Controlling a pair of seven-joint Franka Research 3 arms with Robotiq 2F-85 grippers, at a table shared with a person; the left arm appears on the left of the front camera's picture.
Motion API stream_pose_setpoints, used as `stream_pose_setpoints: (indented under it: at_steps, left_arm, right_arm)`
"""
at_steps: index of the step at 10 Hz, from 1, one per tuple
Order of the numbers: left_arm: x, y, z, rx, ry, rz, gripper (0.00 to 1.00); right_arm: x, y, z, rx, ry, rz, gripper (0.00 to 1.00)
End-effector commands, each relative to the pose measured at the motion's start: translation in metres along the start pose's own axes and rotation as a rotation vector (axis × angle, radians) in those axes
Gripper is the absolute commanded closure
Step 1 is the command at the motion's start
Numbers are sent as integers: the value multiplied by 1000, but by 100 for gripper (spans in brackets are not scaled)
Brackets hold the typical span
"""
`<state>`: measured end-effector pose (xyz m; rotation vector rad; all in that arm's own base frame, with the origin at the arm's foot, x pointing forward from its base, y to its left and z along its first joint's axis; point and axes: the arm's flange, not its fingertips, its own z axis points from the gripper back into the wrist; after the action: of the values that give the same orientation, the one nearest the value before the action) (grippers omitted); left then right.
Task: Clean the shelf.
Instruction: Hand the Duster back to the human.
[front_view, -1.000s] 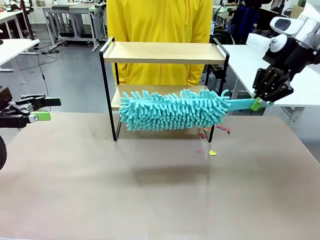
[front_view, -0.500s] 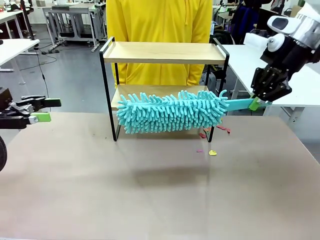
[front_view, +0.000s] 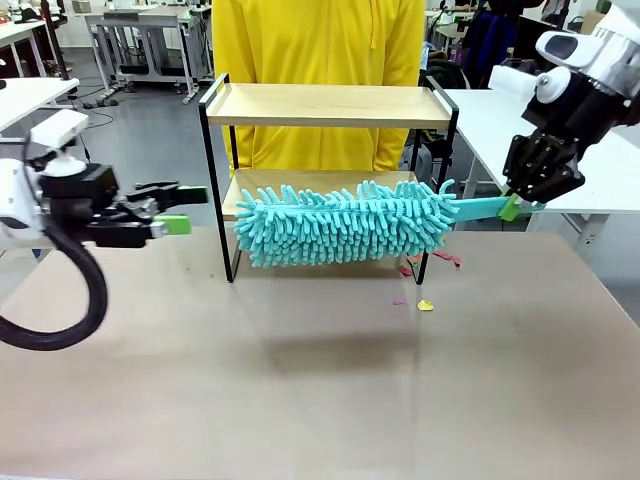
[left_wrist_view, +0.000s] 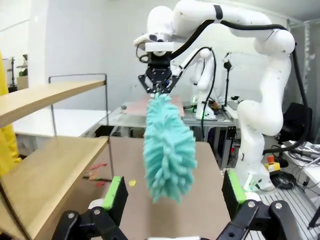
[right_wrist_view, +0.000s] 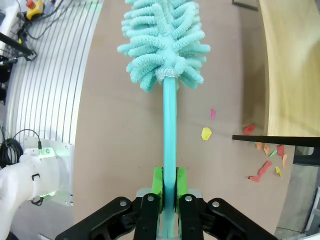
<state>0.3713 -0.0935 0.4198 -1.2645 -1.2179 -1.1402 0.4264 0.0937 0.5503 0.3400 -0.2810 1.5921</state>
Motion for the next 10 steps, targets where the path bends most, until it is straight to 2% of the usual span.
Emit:
stream_pose_setpoints:
  at_steps: [1,6,10]
  left_arm:
    - [-10,-30,-29,-13,-10,-8,0]
    - [-26,-25,-66,69,69,-34,0]
    - [-37,-18,-97,32,93,-9,0]
  right_arm:
    - [1,2,3,-1,-21,-1,87]
    - [1,2,3,-1,-21,-1,87]
    - [1,2,3,-1,-21,-1,87]
